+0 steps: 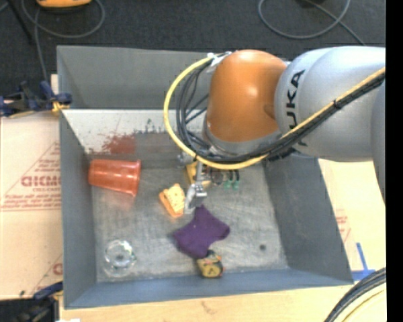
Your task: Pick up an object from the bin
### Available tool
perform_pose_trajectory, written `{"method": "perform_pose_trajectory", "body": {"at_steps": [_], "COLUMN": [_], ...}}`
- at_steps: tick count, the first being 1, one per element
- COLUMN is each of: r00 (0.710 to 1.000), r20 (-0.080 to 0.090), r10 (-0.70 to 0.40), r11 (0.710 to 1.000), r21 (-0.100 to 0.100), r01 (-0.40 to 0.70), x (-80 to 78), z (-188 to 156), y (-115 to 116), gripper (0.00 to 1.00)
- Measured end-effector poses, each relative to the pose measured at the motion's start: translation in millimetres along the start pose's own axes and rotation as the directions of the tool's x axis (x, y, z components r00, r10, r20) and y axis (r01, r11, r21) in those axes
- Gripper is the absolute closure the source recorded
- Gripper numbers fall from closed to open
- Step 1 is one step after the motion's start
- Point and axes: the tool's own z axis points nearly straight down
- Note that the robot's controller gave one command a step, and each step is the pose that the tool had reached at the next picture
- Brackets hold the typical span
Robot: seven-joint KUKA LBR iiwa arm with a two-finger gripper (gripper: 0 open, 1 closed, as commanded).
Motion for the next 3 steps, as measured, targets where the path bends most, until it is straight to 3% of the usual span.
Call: {"method": "perform_pose_trajectory", "body": {"at_steps": [1, 2, 3], "r00": [0.980, 0.928, 0.956], "r20": [0.006, -0.006, -0.006], "r10": [-0.200, -0.373, -0.292], "r11": [0.980, 0.928, 0.956], "r21": [-0.001, -0.002, -0.003], "r01": [0.200, 0.373, 0.292], "x": [5.0, 31.5, 46.2], "z": [34.3, 54.0, 115.2], "y": [-15.9, -38.4, -49.0], "gripper": [0.00, 0.00, 1.00]}}
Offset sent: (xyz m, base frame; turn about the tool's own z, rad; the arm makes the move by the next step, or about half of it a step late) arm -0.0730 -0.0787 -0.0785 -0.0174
